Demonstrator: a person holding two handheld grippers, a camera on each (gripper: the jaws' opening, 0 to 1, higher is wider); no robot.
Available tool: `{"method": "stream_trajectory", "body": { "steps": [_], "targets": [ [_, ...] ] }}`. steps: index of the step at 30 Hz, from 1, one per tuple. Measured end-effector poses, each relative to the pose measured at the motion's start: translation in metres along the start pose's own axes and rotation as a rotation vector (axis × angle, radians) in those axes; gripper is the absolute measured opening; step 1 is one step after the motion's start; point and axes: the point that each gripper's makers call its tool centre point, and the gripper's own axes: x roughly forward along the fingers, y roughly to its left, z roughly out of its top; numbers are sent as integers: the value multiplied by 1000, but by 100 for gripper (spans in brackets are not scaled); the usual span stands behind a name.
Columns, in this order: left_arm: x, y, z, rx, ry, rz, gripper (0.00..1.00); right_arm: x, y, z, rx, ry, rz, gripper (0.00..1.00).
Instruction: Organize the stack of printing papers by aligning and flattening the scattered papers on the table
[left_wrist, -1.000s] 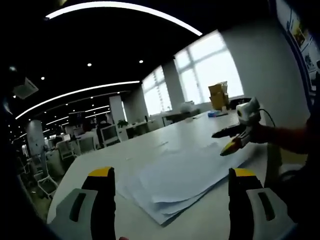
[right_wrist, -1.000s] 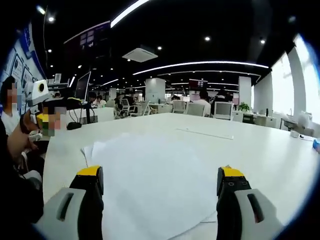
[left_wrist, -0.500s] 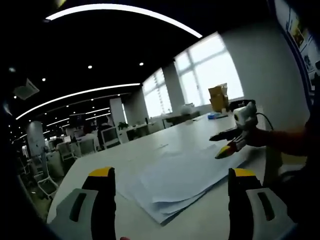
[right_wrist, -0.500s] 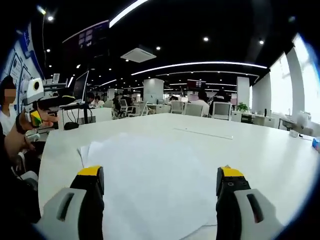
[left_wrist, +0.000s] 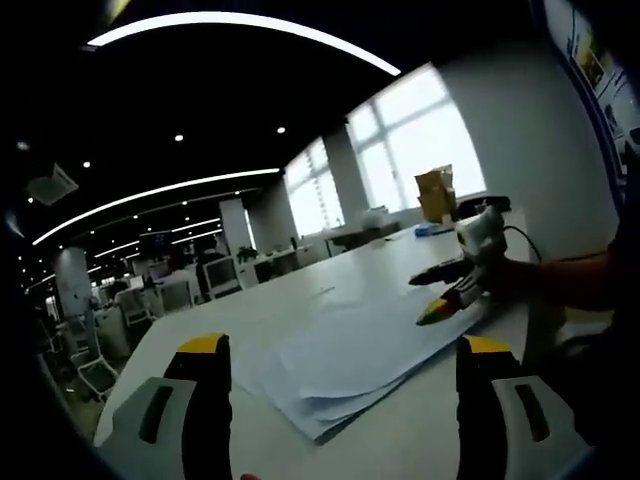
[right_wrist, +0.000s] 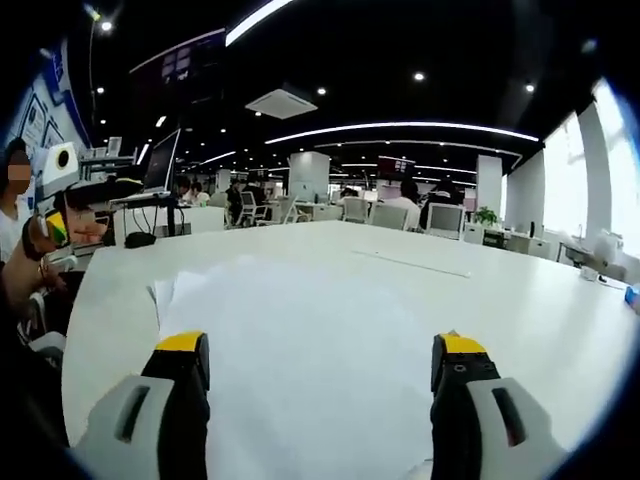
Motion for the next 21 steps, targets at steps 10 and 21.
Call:
{"method": "stream_trajectory", "body": {
  "steps": [10,21],
  "targets": [
    [-2,0,-3,5,5,7,96,7,-2,3,-52,24,4,86],
    [-5,-6,-5,17,3,6,95,16,-2,8,-64,32,3,85]
  ]
}}
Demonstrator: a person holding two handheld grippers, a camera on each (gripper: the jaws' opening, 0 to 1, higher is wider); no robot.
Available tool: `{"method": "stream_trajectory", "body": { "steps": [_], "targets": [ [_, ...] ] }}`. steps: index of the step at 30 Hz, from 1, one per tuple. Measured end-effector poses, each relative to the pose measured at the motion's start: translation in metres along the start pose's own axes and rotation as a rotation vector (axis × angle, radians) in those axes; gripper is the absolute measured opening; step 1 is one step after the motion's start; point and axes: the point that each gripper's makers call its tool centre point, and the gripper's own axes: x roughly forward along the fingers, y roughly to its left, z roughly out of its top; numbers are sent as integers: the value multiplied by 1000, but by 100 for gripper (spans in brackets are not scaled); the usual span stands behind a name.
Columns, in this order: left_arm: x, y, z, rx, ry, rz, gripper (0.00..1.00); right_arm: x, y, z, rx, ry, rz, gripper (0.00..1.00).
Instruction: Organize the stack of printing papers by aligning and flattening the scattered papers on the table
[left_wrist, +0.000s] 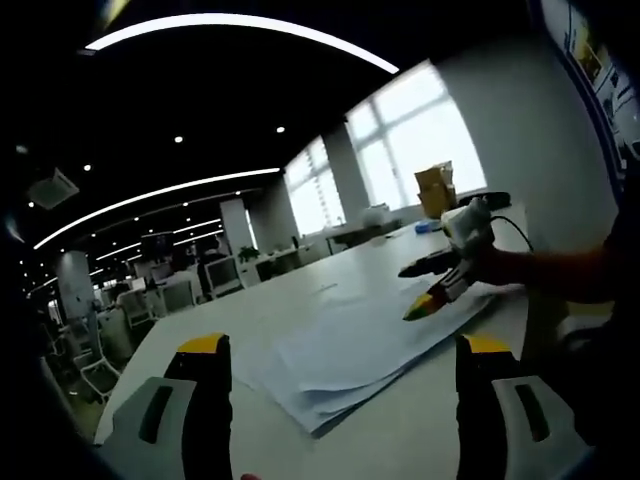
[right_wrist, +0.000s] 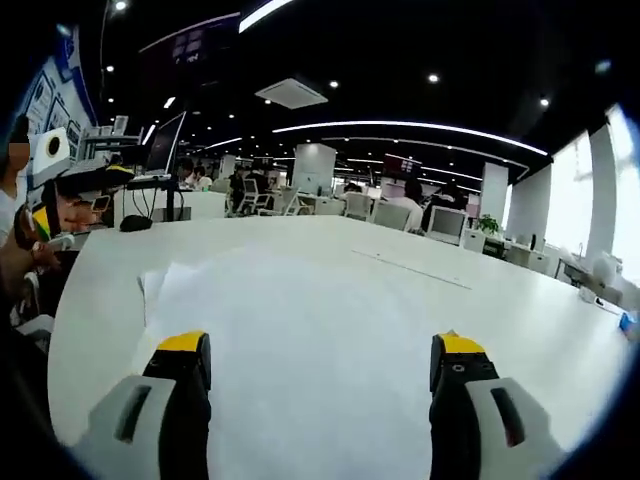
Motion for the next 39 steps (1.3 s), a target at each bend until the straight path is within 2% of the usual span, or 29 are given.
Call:
{"method": "stream_trajectory", "body": {
  "steps": [8,12,21,29,39],
  "targets": [
    [2,-4,-3,1,6,-8,95,2,-6,-9,21,16,-10,85],
    [3,-5,-6,-3,11,-9,95,-1,-13,-18,45,32,-21,85],
    [6,-8,-7,2,18,-16,95,-11,-32,-23,109,31,-70,85],
    [5,-8,-5,4,16,-15,95,-14,-38,-33,90,71,-97,85],
    [6,-8,-5,0,16,-18,94,-22,-47,-39,118,88,-125,82]
  ]
}}
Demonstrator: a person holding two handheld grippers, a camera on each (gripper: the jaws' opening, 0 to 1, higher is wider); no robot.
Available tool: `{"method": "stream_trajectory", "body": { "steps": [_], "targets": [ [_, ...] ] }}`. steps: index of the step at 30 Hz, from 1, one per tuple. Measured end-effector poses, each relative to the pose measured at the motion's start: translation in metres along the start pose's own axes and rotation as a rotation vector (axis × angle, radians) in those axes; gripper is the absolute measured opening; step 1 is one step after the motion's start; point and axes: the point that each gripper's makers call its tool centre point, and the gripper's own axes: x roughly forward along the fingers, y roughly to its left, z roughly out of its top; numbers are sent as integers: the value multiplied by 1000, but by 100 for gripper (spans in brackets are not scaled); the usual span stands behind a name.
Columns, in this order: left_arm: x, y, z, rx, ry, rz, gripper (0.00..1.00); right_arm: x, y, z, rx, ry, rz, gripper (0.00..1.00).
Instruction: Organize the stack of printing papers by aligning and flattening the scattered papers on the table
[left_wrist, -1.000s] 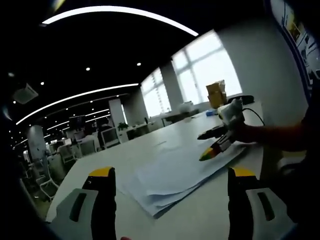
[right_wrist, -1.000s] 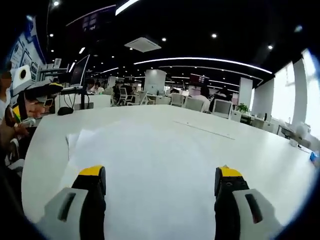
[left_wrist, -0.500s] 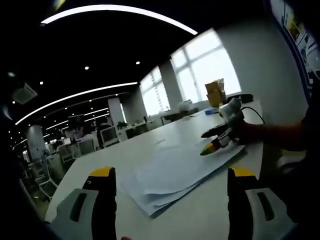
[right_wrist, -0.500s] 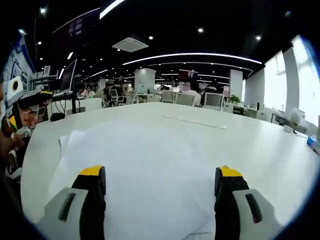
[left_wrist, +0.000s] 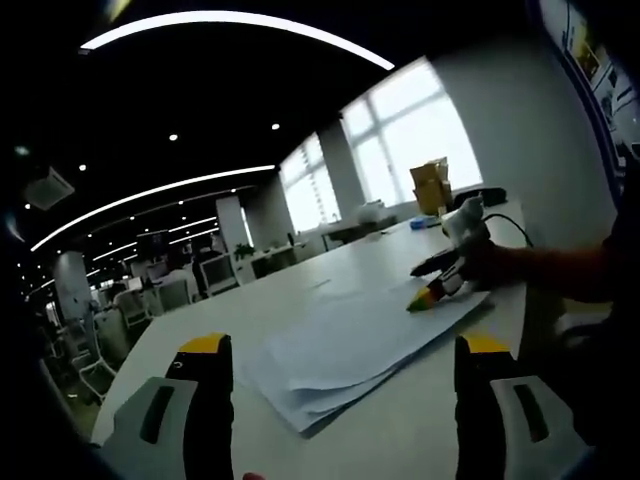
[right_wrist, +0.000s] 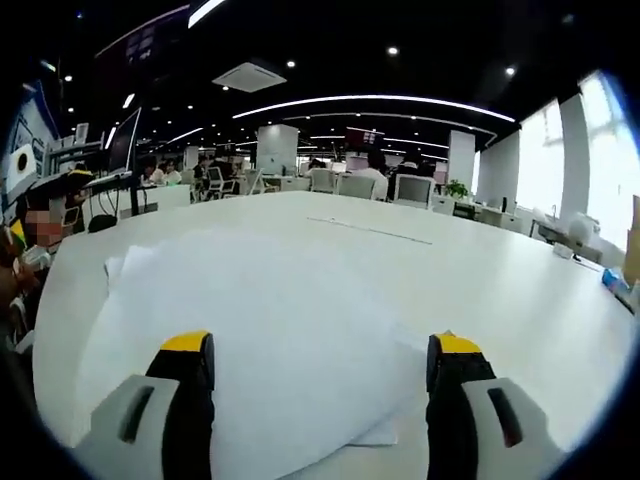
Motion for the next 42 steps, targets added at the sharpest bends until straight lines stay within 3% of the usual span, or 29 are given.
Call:
{"method": "stream_trajectory", "body": {
  "steps": [14,18,30,42],
  "targets": [
    [-1,-2,2,1,-5,-4,94,2,3,-11,8,50,15,80],
    [-1,-2,2,-5,-10,-7,93,3,3,-14,47,66,28,79],
    [-1,-3,2,5,-3,-7,93,4,2,-13,51,58,21,80],
    [-2,-4,1,10,3,-6,93,2,12,-15,40,53,59,68]
  ]
}}
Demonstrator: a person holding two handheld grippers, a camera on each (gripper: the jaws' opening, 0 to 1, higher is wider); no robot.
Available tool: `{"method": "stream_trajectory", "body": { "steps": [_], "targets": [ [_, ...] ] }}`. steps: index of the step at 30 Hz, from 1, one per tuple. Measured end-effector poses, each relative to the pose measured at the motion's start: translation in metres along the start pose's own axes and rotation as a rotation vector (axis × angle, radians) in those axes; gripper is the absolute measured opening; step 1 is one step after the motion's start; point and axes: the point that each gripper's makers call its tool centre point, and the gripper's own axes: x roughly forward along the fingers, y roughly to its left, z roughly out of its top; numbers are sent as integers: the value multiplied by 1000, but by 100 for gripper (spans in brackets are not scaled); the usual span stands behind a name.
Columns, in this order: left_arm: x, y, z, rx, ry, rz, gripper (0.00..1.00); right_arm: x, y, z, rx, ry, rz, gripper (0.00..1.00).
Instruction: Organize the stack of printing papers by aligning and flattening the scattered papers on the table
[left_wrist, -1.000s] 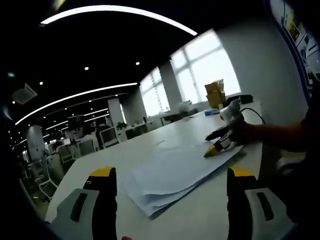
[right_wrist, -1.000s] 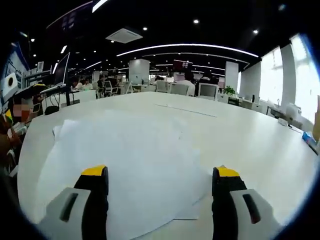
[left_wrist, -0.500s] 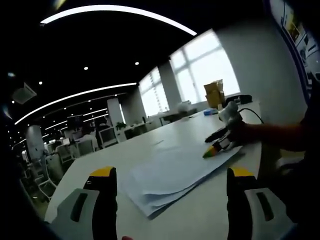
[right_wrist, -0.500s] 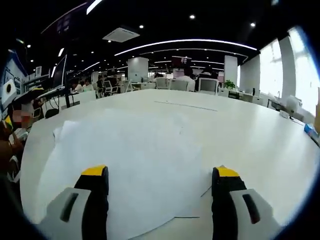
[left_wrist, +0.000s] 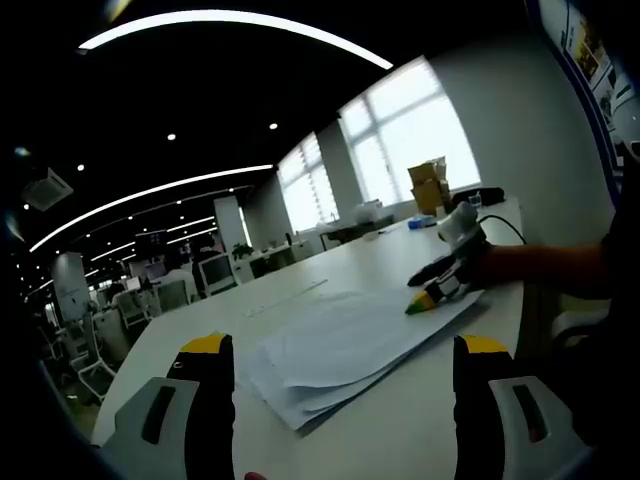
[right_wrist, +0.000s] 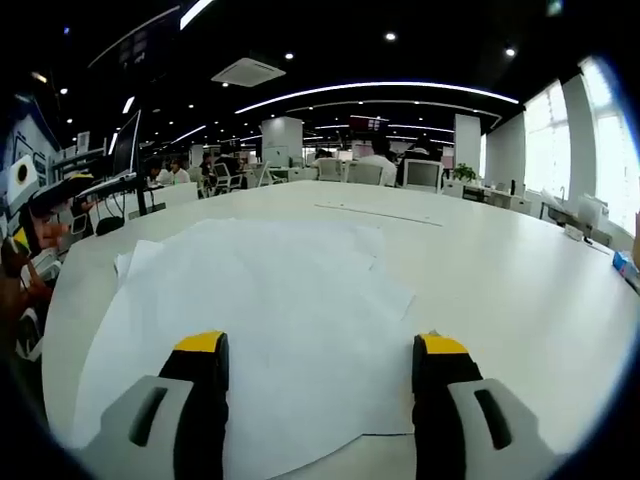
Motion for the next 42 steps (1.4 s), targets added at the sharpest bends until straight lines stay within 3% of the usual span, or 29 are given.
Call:
{"method": "stream_trajectory", "body": {
  "steps": [8,10,13,21,29,34,42],
  "targets": [
    [0,-1,-2,-3,3,1,93,1,11,1,-23,-13,45,56],
    [0,-2,-3,-2,6,0,93,2,9,1,-22,-12,39,59],
    [0,-2,-4,0,8,0,93,2,-5,1,-4,-10,-25,72],
    [1,-2,-5,-1,12,-1,92,4,-17,0,29,0,-69,84],
    [1,-2,-6,-4,11,-1,92,5,-18,-1,26,-3,-64,82],
    [1,-2,-7,-5,12,-2,92,5,-12,0,10,-13,-40,75],
    [1,-2,-8,-5,13,-5,92,6,-13,1,17,-7,-37,75]
  ]
}}
